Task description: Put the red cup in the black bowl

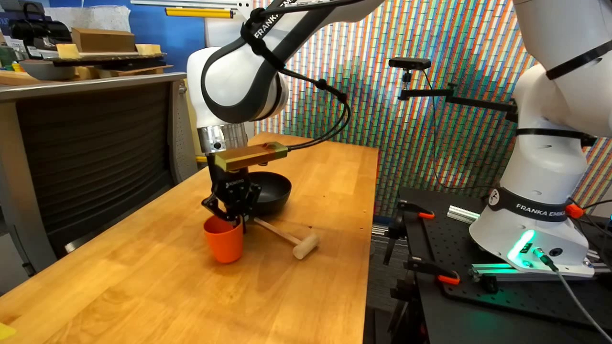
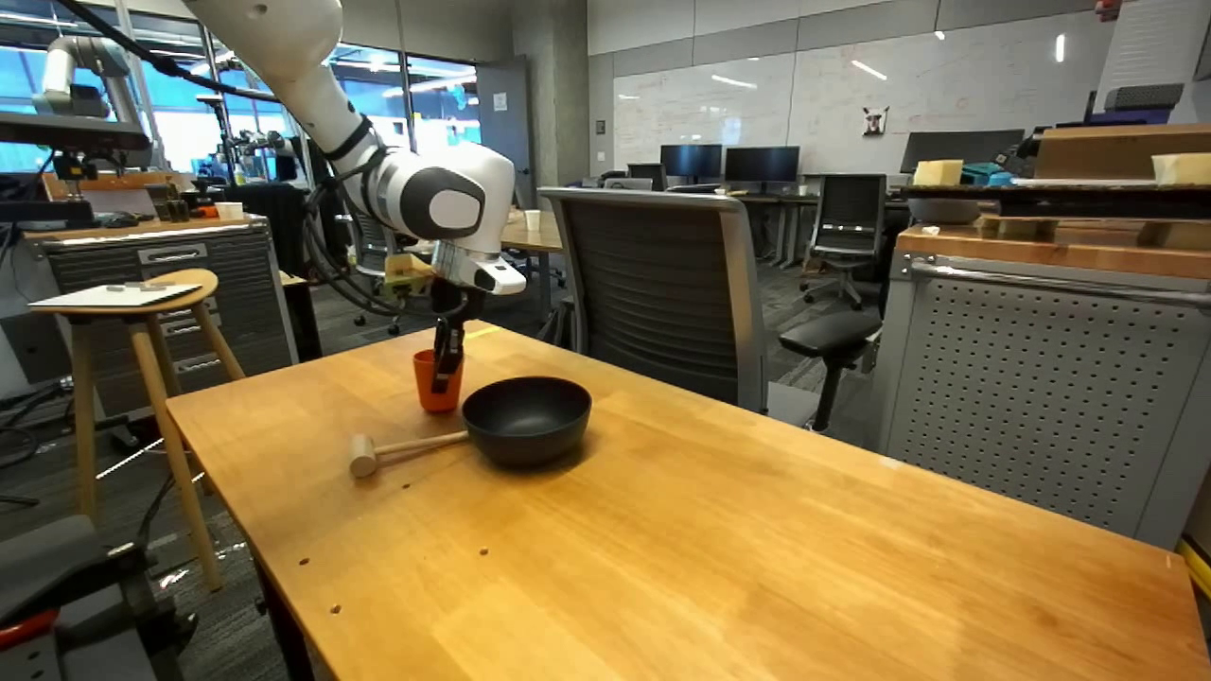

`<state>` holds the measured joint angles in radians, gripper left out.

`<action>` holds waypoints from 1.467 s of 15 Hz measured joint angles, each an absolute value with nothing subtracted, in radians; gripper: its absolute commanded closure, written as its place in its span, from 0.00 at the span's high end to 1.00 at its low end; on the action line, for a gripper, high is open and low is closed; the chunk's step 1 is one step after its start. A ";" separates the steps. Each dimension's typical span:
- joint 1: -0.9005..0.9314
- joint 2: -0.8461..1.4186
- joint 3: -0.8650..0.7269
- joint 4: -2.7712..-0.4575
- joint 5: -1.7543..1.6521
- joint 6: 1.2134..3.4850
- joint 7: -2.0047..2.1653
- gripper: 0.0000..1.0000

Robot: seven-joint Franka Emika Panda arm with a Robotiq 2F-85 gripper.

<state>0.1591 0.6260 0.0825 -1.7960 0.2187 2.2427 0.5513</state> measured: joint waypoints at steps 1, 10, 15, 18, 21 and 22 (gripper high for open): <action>0.159 0.626 0.082 -1.796 0.220 2.243 0.548 0.03; 0.247 0.446 0.011 -1.905 0.094 2.333 0.673 0.01; 0.260 0.194 -0.053 -2.102 -0.067 2.351 0.938 0.01; 0.213 0.106 -0.063 -2.203 -0.116 2.352 1.076 0.01; 0.161 0.078 -0.062 -2.258 -0.116 2.381 1.191 0.01; 0.149 0.082 -0.061 -2.266 -0.115 2.400 1.218 0.01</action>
<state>0.1491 0.0822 -0.0606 -2.2663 -0.1153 2.4002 1.2181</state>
